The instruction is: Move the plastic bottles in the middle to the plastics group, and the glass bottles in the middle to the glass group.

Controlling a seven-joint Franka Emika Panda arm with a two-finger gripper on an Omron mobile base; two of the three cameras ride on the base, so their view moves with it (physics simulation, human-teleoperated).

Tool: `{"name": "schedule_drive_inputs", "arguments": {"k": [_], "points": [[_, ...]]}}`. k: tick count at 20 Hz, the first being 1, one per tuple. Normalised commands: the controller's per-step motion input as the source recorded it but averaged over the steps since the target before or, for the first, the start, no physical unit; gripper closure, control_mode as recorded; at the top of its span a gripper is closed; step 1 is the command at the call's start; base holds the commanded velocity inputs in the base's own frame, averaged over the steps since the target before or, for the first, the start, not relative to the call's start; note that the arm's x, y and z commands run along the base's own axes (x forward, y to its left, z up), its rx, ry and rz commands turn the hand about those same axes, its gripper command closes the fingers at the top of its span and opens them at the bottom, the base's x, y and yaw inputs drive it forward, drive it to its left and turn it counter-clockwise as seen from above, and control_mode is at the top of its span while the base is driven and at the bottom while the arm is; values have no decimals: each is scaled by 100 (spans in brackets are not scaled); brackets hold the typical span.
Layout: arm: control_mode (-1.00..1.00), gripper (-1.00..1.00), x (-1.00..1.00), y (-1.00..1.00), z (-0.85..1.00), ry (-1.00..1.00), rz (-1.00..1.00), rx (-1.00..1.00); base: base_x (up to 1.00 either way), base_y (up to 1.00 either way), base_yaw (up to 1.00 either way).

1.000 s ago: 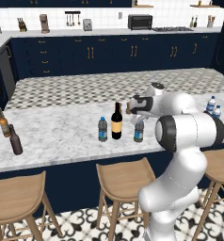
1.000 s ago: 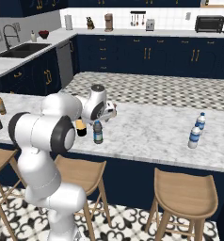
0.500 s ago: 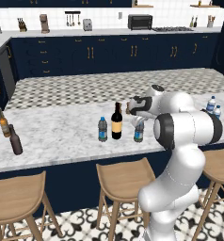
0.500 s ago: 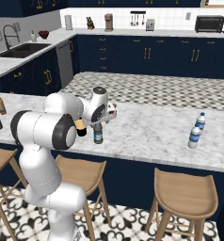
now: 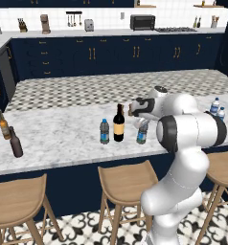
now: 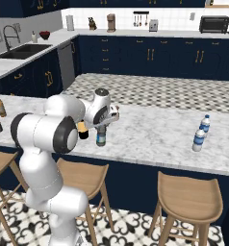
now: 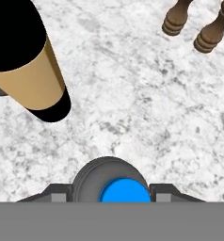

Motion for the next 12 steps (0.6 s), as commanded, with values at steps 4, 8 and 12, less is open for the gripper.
{"name": "schedule_drive_inputs", "arguments": {"k": [4,8,12], "points": [[-100,100,-17,-19,39,3,-8,-1,0,0,0],[-100,100,-3,-38,57,15,-8,0,0,0,0],[-100,100,0,-71,38,7,-9,-2,0,0,0]]}}
